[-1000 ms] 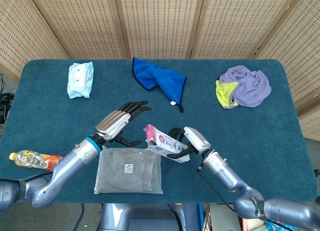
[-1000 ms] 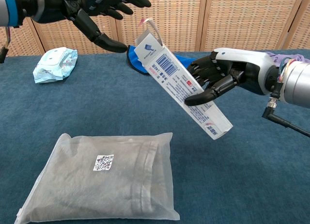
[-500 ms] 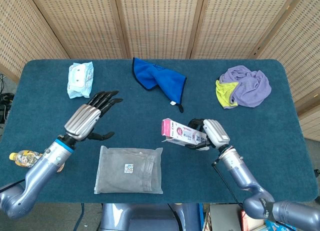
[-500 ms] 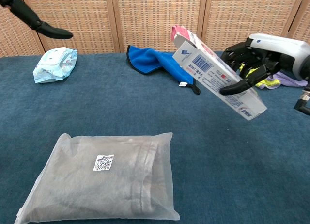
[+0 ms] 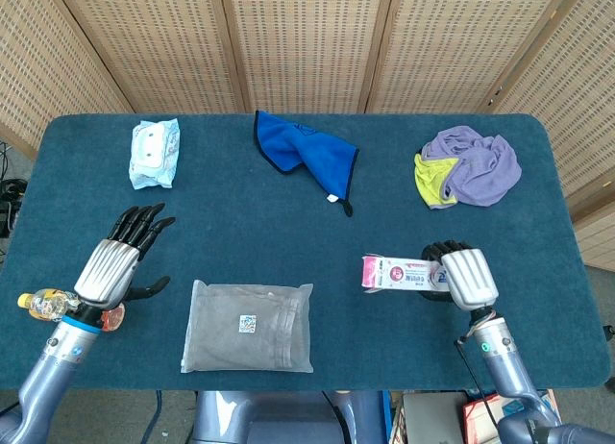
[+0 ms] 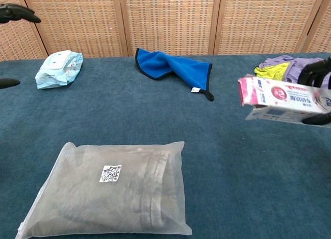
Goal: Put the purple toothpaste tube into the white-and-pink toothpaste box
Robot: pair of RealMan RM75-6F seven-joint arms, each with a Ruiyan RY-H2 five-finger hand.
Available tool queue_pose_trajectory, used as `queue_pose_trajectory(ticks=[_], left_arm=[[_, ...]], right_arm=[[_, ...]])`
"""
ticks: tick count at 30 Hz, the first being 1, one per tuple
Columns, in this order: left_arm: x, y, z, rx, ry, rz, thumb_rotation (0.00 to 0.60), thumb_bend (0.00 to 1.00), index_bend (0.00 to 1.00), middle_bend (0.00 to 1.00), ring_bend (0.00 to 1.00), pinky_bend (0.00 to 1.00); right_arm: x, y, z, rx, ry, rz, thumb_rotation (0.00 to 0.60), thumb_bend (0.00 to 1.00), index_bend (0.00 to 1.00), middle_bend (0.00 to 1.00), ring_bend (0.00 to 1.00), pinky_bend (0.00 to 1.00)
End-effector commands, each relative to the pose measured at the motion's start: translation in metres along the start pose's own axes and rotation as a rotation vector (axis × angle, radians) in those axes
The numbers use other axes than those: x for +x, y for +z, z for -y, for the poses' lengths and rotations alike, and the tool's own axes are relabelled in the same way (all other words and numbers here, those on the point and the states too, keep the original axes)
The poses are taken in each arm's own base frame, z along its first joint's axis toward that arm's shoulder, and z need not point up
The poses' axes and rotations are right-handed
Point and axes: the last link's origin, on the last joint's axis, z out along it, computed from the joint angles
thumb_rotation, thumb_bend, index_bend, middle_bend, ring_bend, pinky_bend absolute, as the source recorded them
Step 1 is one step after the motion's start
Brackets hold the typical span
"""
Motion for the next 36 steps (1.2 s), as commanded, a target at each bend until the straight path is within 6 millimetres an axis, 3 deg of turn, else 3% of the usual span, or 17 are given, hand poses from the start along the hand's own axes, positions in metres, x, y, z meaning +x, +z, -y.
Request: queue_pose_trajectory(ticks=[1, 9, 17, 22, 26, 31, 36], left_arm=[[-0.012, -0.014, 0.009, 0.029, 0.02, 0.001, 0.6, 0.27, 0.1, 0.0, 0.0, 0.0], [-0.023, -0.031, 0.024, 0.093, 0.044, -0.026, 0.6, 0.27, 0.1, 0.0, 0.0, 0.0], [-0.031, -0.039, 0.031, 0.128, 0.051, -0.032, 0.6, 0.27, 0.1, 0.0, 0.0, 0.0], [-0.034, -0.041, 0.032, 0.137, 0.054, -0.03, 0.6, 0.27, 0.1, 0.0, 0.0, 0.0], [-0.033, -0.043, 0.031, 0.136, 0.049, -0.035, 0.6, 0.27, 0.1, 0.0, 0.0, 0.0], [-0.032, -0.047, 0.033, 0.147, 0.055, -0.027, 0.6, 0.27, 0.1, 0.0, 0.0, 0.0], [-0.03, -0.052, 0.036, 0.16, 0.071, -0.027, 0.6, 0.27, 0.04, 0.0, 0.0, 0.0]], right_arm=[[-0.006, -0.011, -0.007, -0.024, -0.025, 0.015, 0.6, 0.08, 0.61, 0.54, 0.44, 0.48], [-0.02, -0.031, -0.032, -0.111, -0.071, 0.078, 0.6, 0.08, 0.61, 0.48, 0.42, 0.44], [-0.035, -0.039, -0.048, -0.196, -0.07, 0.167, 0.6, 0.08, 0.35, 0.16, 0.07, 0.14], [-0.044, -0.042, -0.05, -0.21, -0.071, 0.203, 0.6, 0.08, 0.22, 0.0, 0.0, 0.01], [-0.046, -0.044, -0.05, -0.22, -0.066, 0.216, 0.6, 0.08, 0.1, 0.0, 0.0, 0.0], [-0.04, -0.046, -0.051, -0.239, -0.061, 0.185, 0.6, 0.08, 0.06, 0.0, 0.0, 0.0], [-0.03, -0.054, -0.038, -0.184, -0.035, 0.156, 0.6, 0.08, 0.01, 0.0, 0.0, 0.0]])
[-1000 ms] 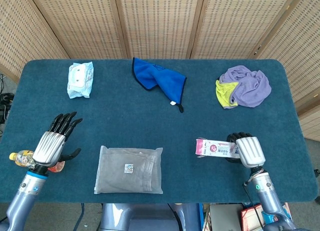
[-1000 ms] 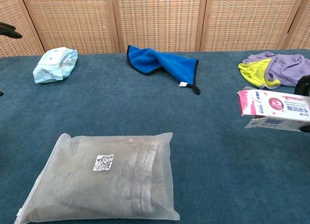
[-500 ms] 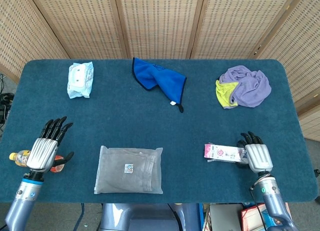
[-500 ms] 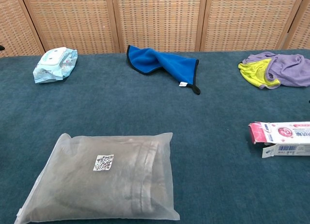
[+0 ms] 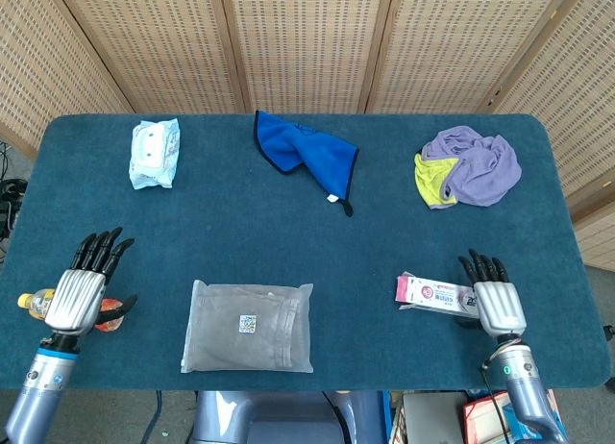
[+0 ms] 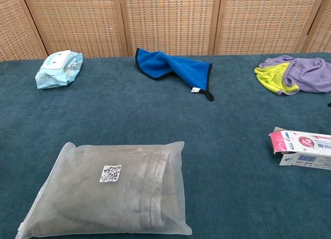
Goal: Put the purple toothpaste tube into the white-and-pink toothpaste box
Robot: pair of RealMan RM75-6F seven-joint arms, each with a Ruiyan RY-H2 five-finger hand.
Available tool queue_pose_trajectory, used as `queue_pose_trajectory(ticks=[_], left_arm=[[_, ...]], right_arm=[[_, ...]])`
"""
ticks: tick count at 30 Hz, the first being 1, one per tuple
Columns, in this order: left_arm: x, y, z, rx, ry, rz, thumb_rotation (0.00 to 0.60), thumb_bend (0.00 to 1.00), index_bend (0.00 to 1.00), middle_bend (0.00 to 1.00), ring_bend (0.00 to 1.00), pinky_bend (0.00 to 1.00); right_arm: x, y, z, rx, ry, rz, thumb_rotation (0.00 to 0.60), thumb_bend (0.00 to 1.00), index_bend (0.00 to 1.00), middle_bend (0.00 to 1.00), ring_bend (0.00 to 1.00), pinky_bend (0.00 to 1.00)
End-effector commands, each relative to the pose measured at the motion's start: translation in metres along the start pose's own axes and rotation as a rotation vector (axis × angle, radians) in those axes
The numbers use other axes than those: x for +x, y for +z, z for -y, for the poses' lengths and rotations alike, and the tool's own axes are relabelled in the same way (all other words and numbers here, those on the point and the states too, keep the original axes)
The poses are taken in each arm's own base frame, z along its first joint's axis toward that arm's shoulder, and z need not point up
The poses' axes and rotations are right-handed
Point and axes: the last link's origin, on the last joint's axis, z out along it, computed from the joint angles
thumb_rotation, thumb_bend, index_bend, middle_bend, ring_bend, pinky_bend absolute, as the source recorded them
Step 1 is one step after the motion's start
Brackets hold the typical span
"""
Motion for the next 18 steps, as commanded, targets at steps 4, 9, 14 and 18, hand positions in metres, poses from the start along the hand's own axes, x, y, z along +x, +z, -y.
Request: queue_pose_trajectory(ticks=[4, 9, 14, 18], left_arm=[[0.002, -0.008, 0.006, 0.023, 0.045, 0.008, 0.6, 0.27, 0.0, 0.0, 0.0, 0.0], [0.005, -0.015, 0.01, 0.037, 0.069, 0.005, 0.6, 0.27, 0.0, 0.0, 0.0, 0.0], [0.004, -0.022, 0.018, 0.063, 0.093, 0.017, 0.6, 0.27, 0.0, 0.0, 0.0, 0.0], [0.004, -0.024, 0.02, 0.069, 0.098, 0.021, 0.6, 0.27, 0.0, 0.0, 0.0, 0.0]], right_arm=[[0.014, -0.018, 0.017, 0.091, -0.009, -0.059, 0.6, 0.08, 0.0, 0.0, 0.0, 0.0], [0.029, -0.031, 0.024, 0.13, -0.026, -0.128, 0.6, 0.08, 0.0, 0.0, 0.0, 0.0], [0.044, -0.042, 0.022, 0.122, -0.027, -0.185, 0.6, 0.08, 0.0, 0.0, 0.0, 0.0], [0.048, -0.045, 0.017, 0.104, -0.031, -0.199, 0.6, 0.08, 0.0, 0.0, 0.0, 0.0]])
